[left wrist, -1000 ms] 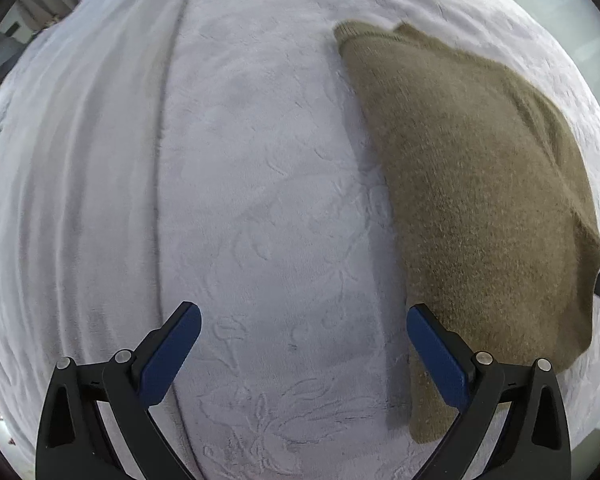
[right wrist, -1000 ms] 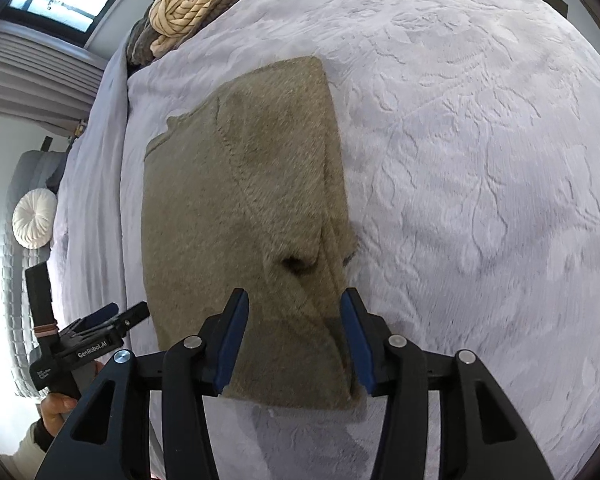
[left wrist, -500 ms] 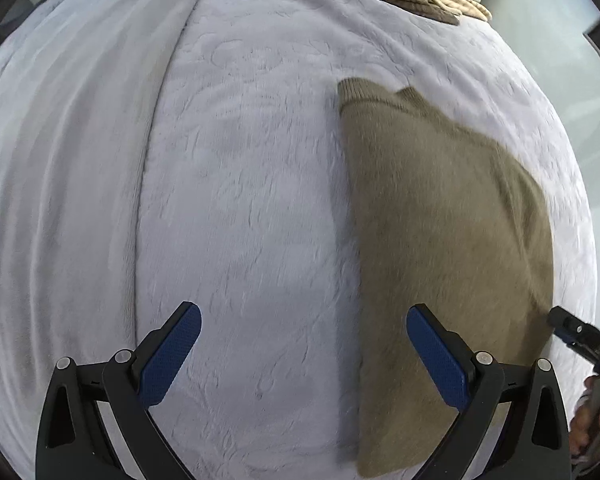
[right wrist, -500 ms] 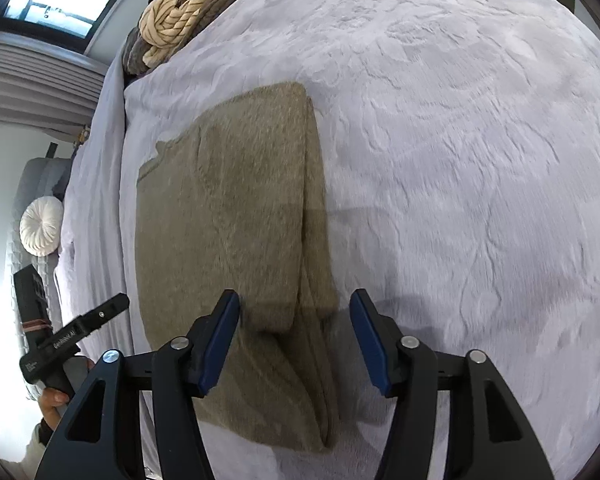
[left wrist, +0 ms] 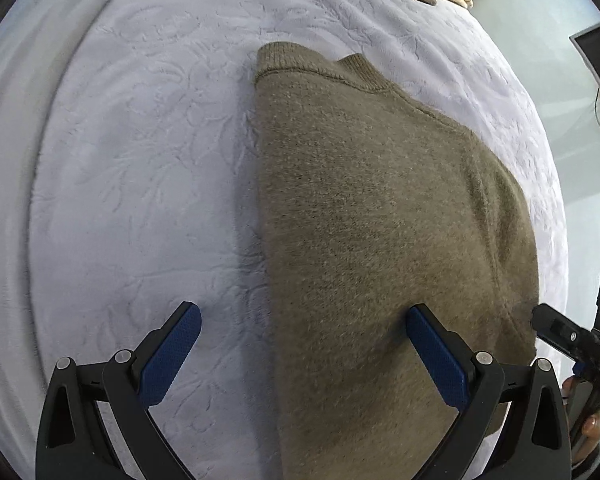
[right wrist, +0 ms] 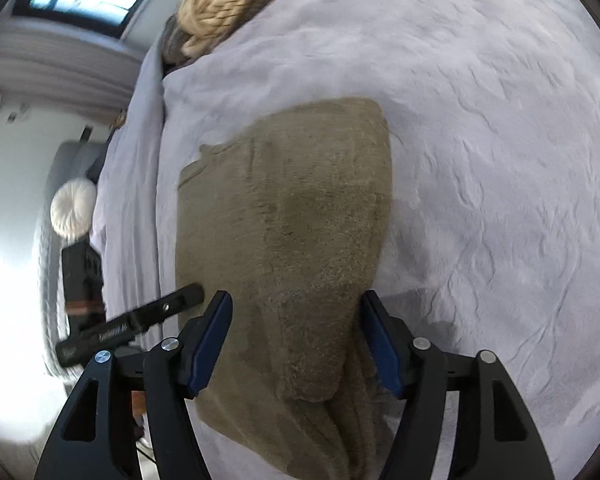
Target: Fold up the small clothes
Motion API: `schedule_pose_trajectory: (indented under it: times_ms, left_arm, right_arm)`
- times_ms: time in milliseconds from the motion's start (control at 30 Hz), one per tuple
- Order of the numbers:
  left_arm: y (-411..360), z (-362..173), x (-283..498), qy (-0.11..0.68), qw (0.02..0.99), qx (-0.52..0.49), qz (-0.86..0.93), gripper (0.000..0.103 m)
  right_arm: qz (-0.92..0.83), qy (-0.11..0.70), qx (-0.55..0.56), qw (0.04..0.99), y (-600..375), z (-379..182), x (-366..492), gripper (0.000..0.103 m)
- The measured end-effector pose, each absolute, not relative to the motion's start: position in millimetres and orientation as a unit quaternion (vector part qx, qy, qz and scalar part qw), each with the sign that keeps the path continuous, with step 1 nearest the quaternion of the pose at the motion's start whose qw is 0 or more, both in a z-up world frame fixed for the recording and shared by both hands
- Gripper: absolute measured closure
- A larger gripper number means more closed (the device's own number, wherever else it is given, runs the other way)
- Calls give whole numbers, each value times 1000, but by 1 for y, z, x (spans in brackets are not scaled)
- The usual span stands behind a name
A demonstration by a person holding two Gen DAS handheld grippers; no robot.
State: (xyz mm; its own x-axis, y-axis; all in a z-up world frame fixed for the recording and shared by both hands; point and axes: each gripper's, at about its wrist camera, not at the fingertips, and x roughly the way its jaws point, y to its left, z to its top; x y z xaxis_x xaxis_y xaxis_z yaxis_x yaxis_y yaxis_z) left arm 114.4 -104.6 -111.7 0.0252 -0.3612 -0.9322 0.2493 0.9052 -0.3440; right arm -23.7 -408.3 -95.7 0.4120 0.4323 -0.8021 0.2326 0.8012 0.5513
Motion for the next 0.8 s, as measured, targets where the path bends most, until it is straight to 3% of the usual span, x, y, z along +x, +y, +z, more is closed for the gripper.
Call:
schedule_pose_trajectory:
  times_ms: [333,600,633,667,700,733,800]
  left_arm:
    - [-120,-130,123,681,680,-72,-262,0]
    - [-149,-132,117,676,681,-44,-277,0]
    - [-152,-134,118,676,681,-46,-279,0]
    - [-151,-135,120,677,678,-59,-280,1]
    - [-148,-133,120,676,679,-66,-278,7]
    - [-139,-126,121,674,682,-73,-275,14]
    - [-132,-121,119,667,687,-84,-276,24]
  right_arm:
    - [128,538,446,704,-449,-147,-10,33]
    - [164,548,441,692,-407,-162,27,32]
    - [156,547,447,690,-407,-162,27,34]
    - [149,548,449,690,-407,-162,26,42]
    - [140,550,449,690,-406,-162,25,51]
    - [141,549,455,687,-406,-162,24,66]
    - [154,530,481,681,-403,-158,19,70]
